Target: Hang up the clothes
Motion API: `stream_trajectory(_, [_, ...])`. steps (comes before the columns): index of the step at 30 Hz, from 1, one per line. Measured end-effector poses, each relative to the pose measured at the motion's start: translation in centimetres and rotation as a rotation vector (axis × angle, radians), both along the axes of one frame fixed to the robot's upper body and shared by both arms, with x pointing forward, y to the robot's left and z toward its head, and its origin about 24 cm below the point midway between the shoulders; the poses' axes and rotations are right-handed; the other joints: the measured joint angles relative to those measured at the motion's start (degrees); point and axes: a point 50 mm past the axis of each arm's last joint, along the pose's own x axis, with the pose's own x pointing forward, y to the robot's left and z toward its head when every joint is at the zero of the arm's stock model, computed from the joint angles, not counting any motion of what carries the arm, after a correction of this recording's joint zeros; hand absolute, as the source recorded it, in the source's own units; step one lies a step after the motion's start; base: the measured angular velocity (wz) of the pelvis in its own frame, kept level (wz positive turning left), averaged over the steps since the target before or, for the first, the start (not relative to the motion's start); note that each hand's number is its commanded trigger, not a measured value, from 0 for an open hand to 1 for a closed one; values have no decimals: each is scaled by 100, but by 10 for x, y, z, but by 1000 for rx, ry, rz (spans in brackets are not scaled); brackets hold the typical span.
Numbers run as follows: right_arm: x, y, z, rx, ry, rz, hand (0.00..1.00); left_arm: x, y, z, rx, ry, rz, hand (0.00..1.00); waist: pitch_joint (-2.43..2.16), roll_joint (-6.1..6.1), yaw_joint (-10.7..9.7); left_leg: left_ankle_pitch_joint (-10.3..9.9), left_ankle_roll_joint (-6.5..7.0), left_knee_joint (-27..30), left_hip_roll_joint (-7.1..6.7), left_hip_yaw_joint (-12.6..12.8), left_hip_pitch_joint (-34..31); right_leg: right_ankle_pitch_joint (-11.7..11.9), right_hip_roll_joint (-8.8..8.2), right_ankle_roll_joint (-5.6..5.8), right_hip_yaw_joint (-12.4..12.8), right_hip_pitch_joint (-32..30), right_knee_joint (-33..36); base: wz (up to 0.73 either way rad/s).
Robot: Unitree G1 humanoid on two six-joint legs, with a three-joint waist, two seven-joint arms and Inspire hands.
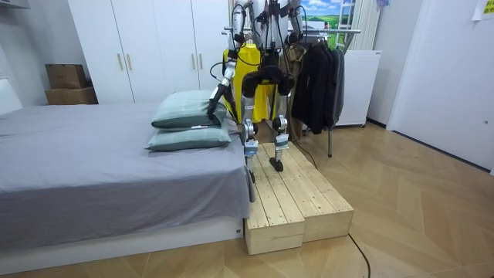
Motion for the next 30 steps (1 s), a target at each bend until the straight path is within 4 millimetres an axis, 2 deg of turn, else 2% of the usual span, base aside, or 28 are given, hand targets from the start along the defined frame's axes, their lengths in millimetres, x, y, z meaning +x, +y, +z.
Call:
stream_trajectory(11, [1,-9,2,8,-6,-31,100,0,0,0,-3,-1,-3,0,2,60,-15,31,-6,-53,2,-94,73,10,-29,-17,-139,115,-68,3])
stream_trajectory(17, [2,-14,4,14,-10,-47,100,1,0,0,1,0,-12,0,1,58,-82,37,-2,-50,-20,-294,31,10,-26,-19,-190,133,-86,8])
stream_trajectory(24, [4,-36,8,80,-6,-103,100,2,1,0,15,-20,6,0,1,56,-39,37,-3,-40,-28,-385,5,5,-18,-25,-198,127,-98,3])
stream_trajectory(30, [5,-49,-4,167,60,-154,100,1,2,0,15,-26,10,0,-5,36,-9,37,-3,-63,-28,-383,7,0,-13,-32,-197,122,-81,-1])
